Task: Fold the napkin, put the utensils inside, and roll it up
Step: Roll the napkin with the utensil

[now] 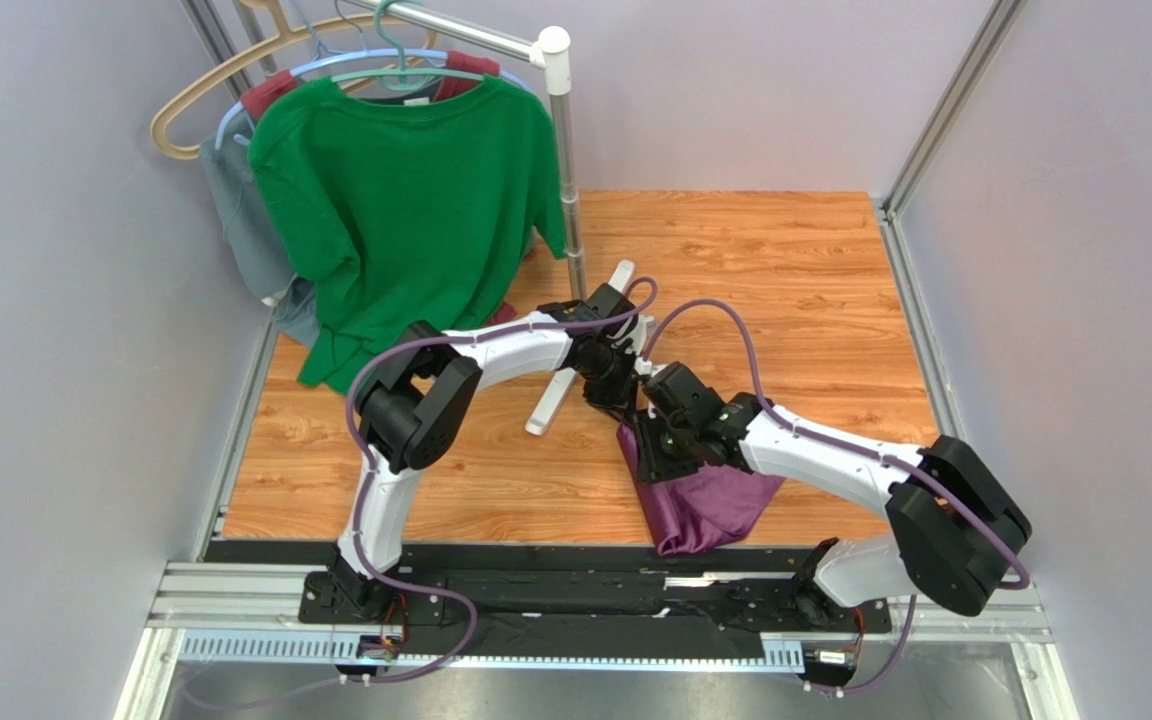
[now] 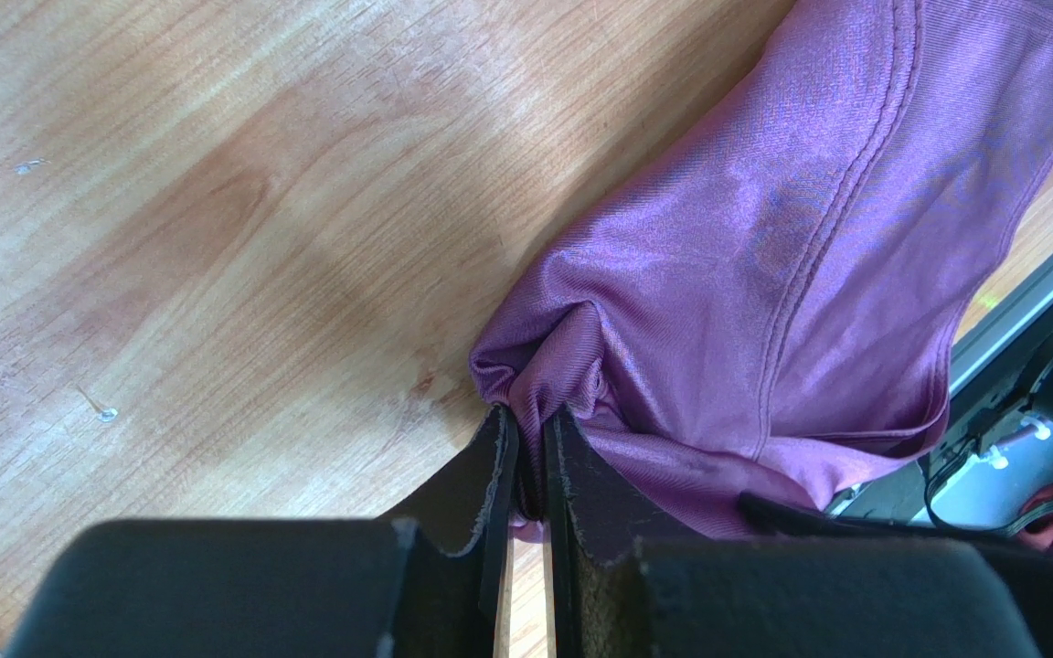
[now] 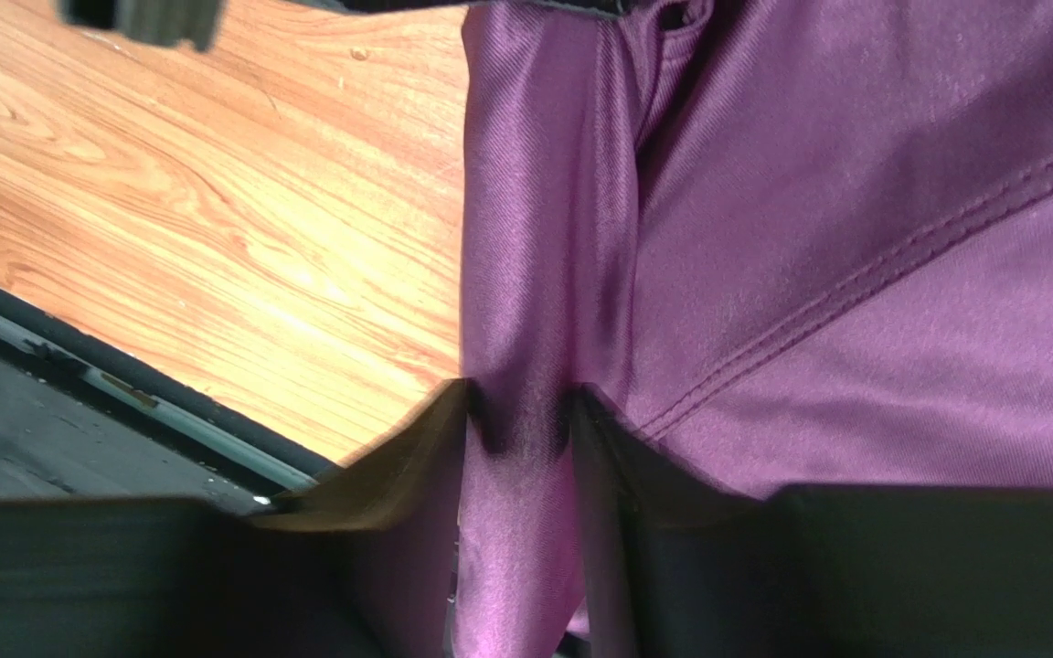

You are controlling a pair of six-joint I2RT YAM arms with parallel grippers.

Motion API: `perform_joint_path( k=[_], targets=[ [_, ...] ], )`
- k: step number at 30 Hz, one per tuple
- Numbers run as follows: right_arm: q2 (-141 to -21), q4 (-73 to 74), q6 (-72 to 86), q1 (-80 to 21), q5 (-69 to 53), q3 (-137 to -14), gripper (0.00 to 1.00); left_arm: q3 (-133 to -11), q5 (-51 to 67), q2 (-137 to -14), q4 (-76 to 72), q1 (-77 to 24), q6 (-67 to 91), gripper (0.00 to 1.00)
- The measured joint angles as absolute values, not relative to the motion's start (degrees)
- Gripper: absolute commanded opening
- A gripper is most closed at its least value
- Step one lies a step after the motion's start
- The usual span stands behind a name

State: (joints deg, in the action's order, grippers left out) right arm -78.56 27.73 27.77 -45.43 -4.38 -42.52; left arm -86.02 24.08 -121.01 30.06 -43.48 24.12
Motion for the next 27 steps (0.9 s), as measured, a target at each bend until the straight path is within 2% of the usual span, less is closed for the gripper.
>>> perform_joint_path(
  k=[2, 4, 6, 9, 10, 14, 16, 17, 21, 27],
  targets=[
    [-78.6, 27.4, 27.9, -45.6, -4.3, -42.5, 0.16, -86.0, 24.1, -121.0, 30.1, -43.5, 24.1, 0.0],
    [-78.6, 26.9, 28.3, -45.7, -4.3, -42.5, 0.13, -86.0, 24.1, -121.0, 30.1, -43.5, 24.1, 0.0],
    [-78.7, 26.4, 28.8, -45.7, -4.3, -42.2, 0.03, -86.0, 24.1, -121.0, 30.1, -43.5, 24.1, 0.0],
    [-78.8, 24.9, 30.0, -45.7, -4.6, -40.9, 0.0, -86.0, 24.0, -121.0, 30.0, -43.5, 24.3, 0.06],
    [-78.8, 24.2, 30.5, -45.7, -4.6, -40.4, 0.0, -86.0, 24.0, -121.0, 30.0, -43.5, 24.3, 0.11],
    [-78.7, 20.8, 32.8, -45.0, -6.1, -38.2, 0.0, -85.9, 23.7, -121.0, 29.6, -43.5, 24.8, 0.4],
    [-78.2, 18.7, 34.0, -44.0, -7.4, -36.5, 0.0, -85.4, 23.5, -120.7, 28.8, -43.5, 25.3, 0.47],
    [-77.6, 17.4, 34.7, -43.2, -8.3, -35.4, 0.0, -85.0, 23.7, -120.5, 28.1, -43.5, 25.8, 0.56],
    [-74.9, 13.3, 37.2, -39.6, -11.8, -30.9, 0.0, -82.3, 23.4, -117.9, 24.8, -43.3, 27.4, 0.75],
    [-72.4, 8.3, 39.8, -34.4, -17.5, -25.9, 0.0, -76.7, 23.4, -111.6, 19.0, -42.1, 29.4, 0.77]
  ],
)
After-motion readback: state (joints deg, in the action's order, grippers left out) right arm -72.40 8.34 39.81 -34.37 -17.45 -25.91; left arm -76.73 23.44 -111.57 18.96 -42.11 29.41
